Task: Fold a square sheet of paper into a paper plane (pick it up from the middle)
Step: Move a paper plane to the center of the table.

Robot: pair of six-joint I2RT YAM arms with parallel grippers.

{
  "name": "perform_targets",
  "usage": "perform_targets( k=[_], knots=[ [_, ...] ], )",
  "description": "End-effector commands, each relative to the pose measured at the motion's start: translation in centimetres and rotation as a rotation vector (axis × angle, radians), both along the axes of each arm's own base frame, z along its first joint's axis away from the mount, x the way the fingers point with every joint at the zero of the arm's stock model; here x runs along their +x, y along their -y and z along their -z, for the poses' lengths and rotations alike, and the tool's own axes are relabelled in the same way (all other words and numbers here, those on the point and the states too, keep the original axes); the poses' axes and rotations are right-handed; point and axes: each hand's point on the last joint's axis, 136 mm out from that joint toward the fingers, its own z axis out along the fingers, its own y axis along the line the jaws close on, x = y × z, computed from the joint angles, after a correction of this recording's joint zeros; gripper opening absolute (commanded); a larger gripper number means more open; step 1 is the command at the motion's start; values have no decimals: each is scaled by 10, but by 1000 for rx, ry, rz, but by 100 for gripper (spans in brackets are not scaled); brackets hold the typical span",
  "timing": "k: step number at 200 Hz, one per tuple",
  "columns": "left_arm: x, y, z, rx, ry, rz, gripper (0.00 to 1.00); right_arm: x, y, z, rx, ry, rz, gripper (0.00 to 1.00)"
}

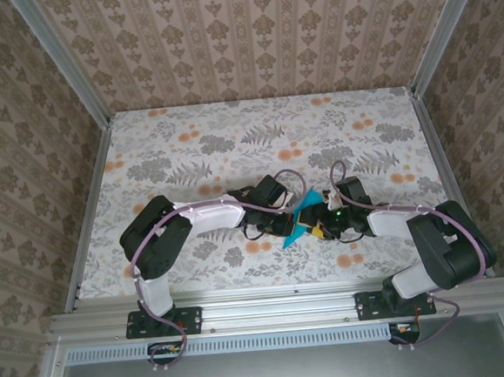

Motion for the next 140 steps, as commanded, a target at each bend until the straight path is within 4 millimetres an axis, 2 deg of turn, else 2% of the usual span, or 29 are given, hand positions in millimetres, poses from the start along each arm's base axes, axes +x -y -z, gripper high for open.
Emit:
perform_targets(
  k=[1,26,30,49,133,140],
  knots=[
    [1,-3,-10,-39,-16,-28,2,0,1,-6,-5,1,15,59],
    [3,-7,-7,-43,-32,-51,1,-5,6,-1,-39,-26,30,60],
    [4,-7,-7,-44,-34,-54,1,-4,6,-9,-33,-2,34,60],
    [5,-9,-2,-51,-59,-74,1,-7,8,-9,-46,-9,42,61],
    [5,-8,-3,-72,-70,-77,1,-8,-8,-6,-51,-29,35,62],
    [4,-8,-3,-72,-71,-77,1,-11,-8,2,-65,-57,31,62]
  ],
)
